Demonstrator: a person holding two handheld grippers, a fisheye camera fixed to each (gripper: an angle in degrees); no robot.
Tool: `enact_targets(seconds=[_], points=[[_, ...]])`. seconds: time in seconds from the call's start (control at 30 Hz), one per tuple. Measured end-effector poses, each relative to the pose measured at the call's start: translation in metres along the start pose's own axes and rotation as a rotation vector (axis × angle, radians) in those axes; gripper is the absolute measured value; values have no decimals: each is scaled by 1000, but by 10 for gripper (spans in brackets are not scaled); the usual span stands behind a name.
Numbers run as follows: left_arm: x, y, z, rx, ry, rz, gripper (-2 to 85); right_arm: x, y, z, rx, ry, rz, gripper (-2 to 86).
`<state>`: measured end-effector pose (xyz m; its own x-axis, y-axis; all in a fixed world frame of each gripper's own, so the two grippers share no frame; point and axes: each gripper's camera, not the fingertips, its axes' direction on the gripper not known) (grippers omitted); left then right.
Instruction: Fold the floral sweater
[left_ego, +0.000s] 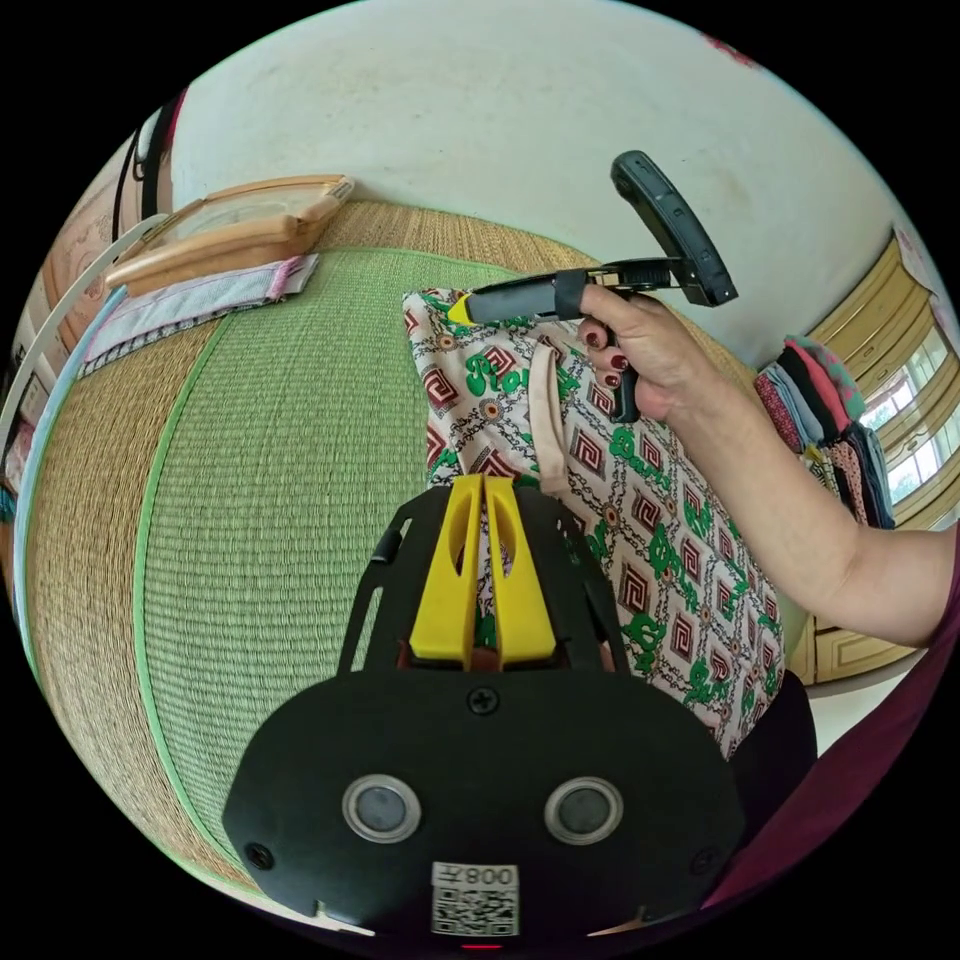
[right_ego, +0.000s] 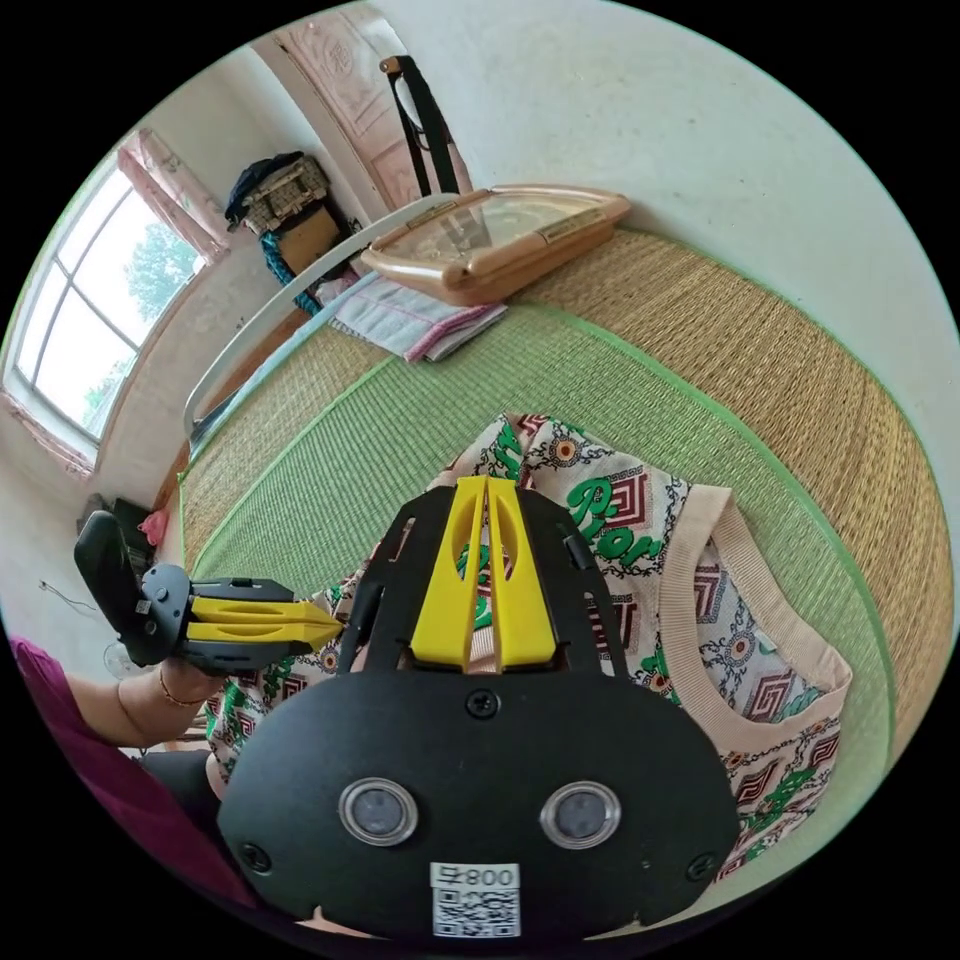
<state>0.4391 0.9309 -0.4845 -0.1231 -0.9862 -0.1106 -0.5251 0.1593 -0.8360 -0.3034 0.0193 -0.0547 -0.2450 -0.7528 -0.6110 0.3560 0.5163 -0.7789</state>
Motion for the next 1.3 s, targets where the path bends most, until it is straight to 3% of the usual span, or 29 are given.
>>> enact_targets(seconds=[0.33, 0.47, 0.77, 0.87, 1.3], points=[[3, -20, -23, 21, 37, -31, 2, 1, 52, -22, 62, -18, 12, 1], [7, -25, -41, 42, 48, -26, 2, 20, 142, -70, 111, 22, 75, 1], [29, -59, -52, -21, 10, 60, 3, 117, 351, -141, 137, 241, 474, 1], [32, -66, -47, -90, -25, 74, 2, 137, 369, -118, 96, 231, 526, 0], [30, -74, -105, -89, -40, 55, 1, 135, 426, -109, 148, 208, 505, 1]])
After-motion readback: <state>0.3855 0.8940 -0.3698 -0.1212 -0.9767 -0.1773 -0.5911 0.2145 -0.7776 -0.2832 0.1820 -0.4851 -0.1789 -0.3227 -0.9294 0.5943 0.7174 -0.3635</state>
